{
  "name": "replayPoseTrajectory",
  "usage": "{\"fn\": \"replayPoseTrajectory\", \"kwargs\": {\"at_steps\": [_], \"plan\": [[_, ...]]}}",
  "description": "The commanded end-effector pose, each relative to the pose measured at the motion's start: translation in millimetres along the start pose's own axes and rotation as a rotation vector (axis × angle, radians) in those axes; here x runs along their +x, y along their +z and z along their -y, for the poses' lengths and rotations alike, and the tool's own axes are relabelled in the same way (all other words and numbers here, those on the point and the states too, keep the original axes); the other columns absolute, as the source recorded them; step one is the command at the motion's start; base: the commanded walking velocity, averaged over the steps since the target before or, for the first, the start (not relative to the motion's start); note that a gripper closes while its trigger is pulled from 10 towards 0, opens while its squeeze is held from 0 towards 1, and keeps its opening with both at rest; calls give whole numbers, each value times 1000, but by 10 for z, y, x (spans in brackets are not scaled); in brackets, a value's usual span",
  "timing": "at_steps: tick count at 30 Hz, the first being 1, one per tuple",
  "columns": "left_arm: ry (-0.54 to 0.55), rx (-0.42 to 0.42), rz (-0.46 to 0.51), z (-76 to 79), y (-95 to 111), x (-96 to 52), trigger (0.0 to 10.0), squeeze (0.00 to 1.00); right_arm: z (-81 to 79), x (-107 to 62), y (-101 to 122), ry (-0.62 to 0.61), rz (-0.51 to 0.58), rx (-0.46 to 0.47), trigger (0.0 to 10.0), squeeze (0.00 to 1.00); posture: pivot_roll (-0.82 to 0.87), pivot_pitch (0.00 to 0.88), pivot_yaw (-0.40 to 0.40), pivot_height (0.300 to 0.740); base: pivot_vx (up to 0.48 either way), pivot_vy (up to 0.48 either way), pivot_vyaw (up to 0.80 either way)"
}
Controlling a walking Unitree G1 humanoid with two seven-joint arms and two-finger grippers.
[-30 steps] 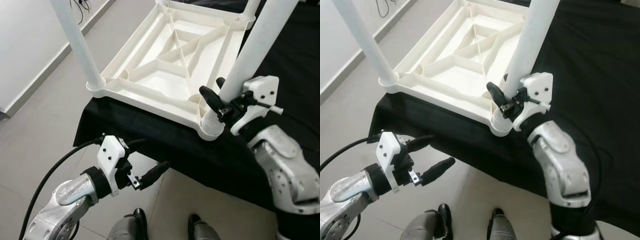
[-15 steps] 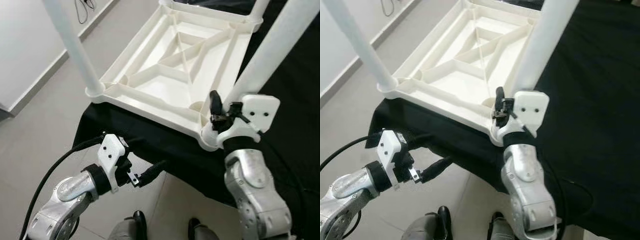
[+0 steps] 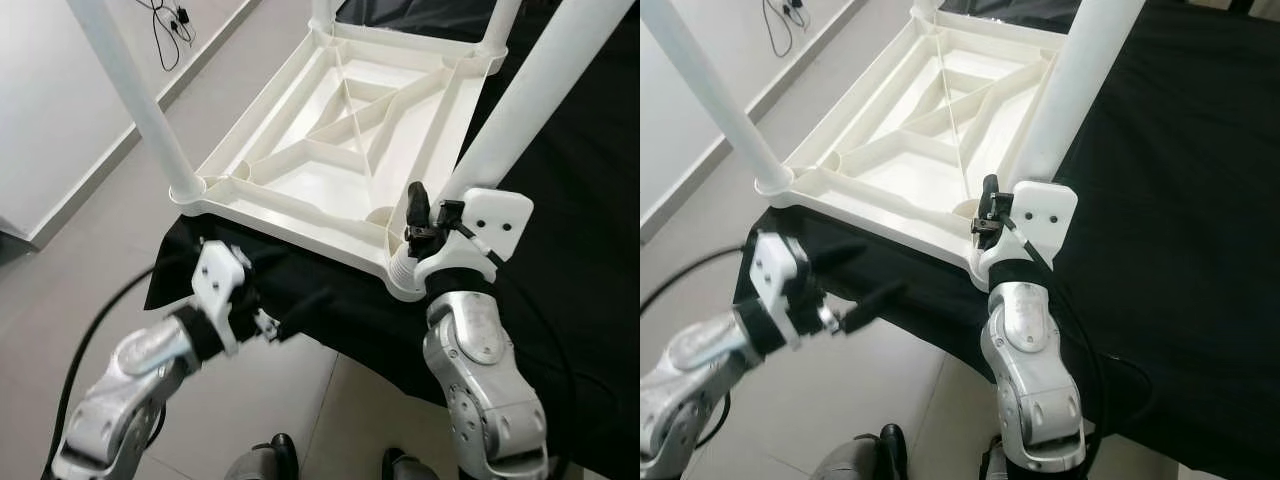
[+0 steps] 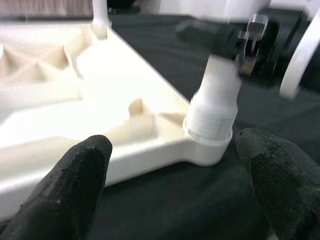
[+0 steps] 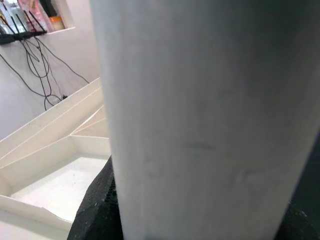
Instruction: Building children table
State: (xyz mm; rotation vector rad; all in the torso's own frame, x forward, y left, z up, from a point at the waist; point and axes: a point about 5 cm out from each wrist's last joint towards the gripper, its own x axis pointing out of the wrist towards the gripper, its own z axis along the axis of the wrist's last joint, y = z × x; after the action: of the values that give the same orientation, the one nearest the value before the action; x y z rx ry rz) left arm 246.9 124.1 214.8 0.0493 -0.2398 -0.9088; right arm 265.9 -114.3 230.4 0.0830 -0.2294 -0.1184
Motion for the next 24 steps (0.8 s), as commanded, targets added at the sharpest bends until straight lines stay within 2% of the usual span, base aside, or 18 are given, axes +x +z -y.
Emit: {"fn": "replayPoseTrajectory", "kwargs": {"at_steps": [1,5,7,8,12,13,15,16,19,24], "plan": [[-4,-15,55,-44,142,51,10000,0,64,-9,-272,-22,-109,-78,10000,0,-11,248,86,740,0,0,0],[-15,0,99,-93,283,107,10000,0,53,-4,-271,1,-88,-110,10000,0,-9,244,88,740,0,0,0],[-39,14,177,-160,538,197,10000,0,63,-20,-326,42,-90,-175,10000,0,-11,243,91,740,0,0,0],[-39,14,177,-160,538,197,10000,0,63,-20,-326,42,-90,-175,10000,0,-11,243,91,740,0,0,0],[-84,-7,270,-181,813,318,10000,0,8,-10,-367,94,-96,-211,10000,0,-14,239,91,740,0,0,0],[-84,-7,270,-181,813,318,10000,0,8,-10,-367,94,-96,-211,10000,0,-14,239,91,740,0,0,0],[-155,-18,313,-154,980,423,10000,0,-44,-1,-384,116,-99,-206,10000,0,-12,234,90,740,0,0,0],[-155,-18,313,-154,980,423,10000,0,-44,-1,-384,116,-99,-206,10000,0,-12,234,90,740,0,0,0],[-246,-8,336,-139,1162,545,10000,0,-85,14,-411,137,-104,-195,10000,0,-12,232,91,740,0,0,0],[-261,40,314,-230,1264,685,10000,0,-111,38,-406,153,-100,-187,10000,0,-11,229,89,740,0,0,0]]}}
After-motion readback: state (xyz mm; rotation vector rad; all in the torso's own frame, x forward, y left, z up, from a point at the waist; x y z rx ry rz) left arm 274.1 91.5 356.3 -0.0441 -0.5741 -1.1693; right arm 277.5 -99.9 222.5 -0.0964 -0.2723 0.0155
